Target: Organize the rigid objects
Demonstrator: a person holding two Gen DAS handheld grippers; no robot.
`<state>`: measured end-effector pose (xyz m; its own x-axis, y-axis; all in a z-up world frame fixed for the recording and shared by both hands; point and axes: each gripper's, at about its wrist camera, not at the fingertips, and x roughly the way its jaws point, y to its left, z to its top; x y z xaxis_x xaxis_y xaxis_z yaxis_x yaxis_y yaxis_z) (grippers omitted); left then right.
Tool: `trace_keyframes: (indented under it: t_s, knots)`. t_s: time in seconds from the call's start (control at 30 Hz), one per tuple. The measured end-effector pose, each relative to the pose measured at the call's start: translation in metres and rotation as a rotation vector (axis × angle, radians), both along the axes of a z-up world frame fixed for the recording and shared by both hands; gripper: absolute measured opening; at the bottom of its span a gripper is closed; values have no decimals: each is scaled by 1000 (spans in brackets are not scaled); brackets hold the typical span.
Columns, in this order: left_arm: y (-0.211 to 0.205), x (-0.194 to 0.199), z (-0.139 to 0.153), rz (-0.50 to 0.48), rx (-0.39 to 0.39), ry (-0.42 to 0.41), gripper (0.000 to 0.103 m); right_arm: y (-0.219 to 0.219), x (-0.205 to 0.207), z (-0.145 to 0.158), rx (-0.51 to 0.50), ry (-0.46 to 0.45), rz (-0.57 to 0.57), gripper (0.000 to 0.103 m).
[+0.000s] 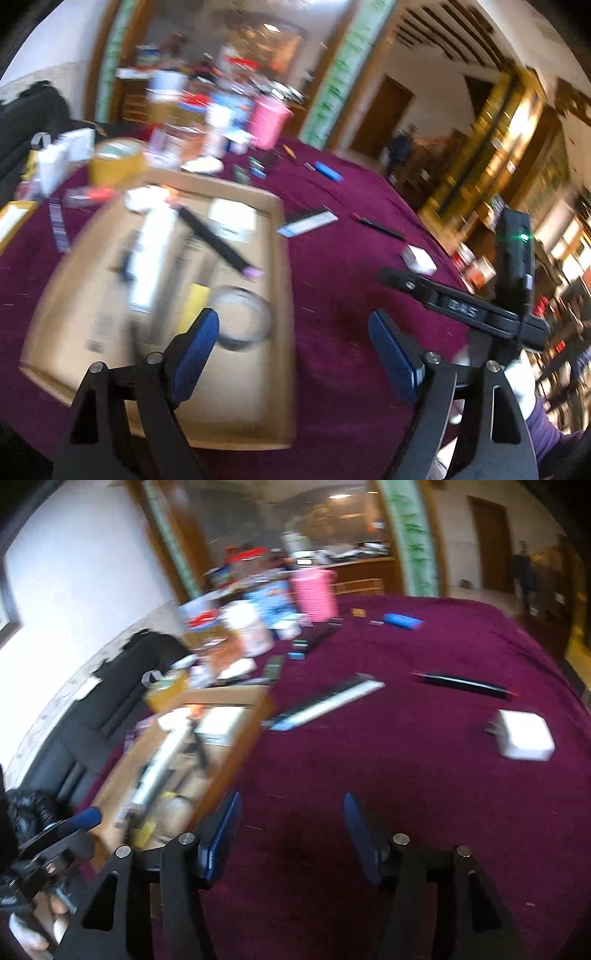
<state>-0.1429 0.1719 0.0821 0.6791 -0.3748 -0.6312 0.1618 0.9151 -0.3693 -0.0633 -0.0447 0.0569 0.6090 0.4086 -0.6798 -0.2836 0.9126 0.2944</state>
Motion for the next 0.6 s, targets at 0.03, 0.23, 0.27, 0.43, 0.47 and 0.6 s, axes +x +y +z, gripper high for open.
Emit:
trace_keyframes:
  t_s: [0.03, 0.23, 0.27, 0.43, 0.47, 0.6]
  knots:
    - [-16, 5, -1, -36, -4, 19, 83, -15, 0, -4, -8, 9, -34, 62]
    - [-104, 30, 0, -170, 50, 102, 83, -76, 0, -11, -34, 37, -148, 63]
    - [-116, 34, -1, -180, 73, 101, 84, -83, 0, -13, -41, 37, -160, 65]
    - [-160, 74, -16, -149, 188, 61, 83, -109, 7, -24, -38, 57, -221, 65]
    - [-163, 85, -24, -130, 203, 68, 83, -114, 9, -26, -38, 56, -234, 66]
    - [-161, 131, -61, -37, 220, 168, 83, -125, 20, -34, -29, 67, -273, 69]
